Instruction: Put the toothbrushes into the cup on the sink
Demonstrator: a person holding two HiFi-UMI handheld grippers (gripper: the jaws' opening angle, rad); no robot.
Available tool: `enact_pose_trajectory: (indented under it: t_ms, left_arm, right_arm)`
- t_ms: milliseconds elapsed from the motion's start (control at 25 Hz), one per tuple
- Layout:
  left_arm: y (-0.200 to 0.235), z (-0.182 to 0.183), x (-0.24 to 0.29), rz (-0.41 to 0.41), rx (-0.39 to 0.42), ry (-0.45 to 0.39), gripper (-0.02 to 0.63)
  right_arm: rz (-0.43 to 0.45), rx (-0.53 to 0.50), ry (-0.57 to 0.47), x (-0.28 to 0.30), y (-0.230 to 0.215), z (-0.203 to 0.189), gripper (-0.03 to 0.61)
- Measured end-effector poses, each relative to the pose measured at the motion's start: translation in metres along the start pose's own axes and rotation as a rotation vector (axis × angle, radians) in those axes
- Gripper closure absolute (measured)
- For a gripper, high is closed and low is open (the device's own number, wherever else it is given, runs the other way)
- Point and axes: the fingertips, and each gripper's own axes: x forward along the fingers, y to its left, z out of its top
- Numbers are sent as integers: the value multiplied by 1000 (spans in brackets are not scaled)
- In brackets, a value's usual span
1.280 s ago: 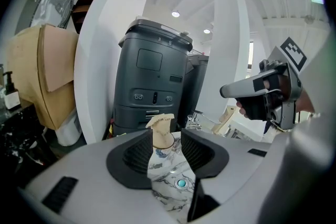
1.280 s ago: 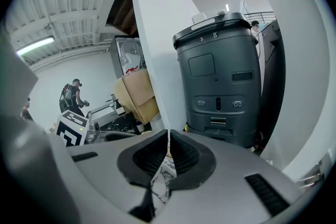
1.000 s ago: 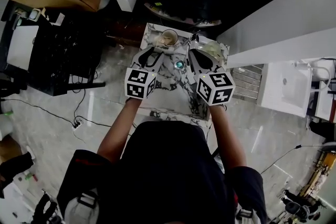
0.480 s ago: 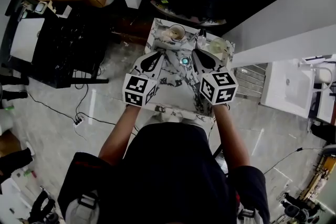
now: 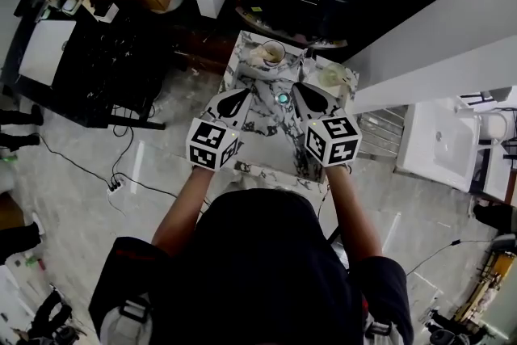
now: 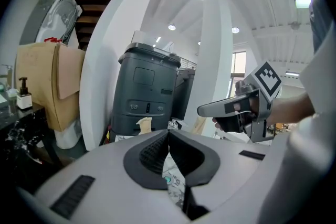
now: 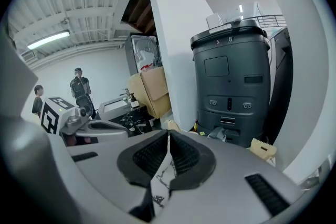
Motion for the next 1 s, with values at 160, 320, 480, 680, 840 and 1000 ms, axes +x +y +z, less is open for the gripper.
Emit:
enact_pose_trajectory:
  t_ms: [160, 320, 480, 680, 840, 1000]
  left_arm:
    - [-28, 10, 1, -20, 32, 1, 598]
    - [-64, 18, 1, -43, 78, -4, 600]
    - [-102, 17, 1, -49, 129, -6, 600]
    - [-140, 15, -7, -30, 136, -15, 600]
    - [-165, 17, -16, -2, 161, -28, 600]
    - [-189, 15, -24, 21, 169, -42, 600]
  right_arm:
    - [2, 4, -15, -19, -11, 2, 538]
    - [13, 4, -24, -41, -20, -4, 538]
    - [35, -2, -41, -65, -23, -13, 538]
    - [53, 8, -70, -96, -26, -22, 538]
    - [67, 1, -97, -121, -23, -28, 538]
    - [71, -7, -118, -147, -24, -35, 538]
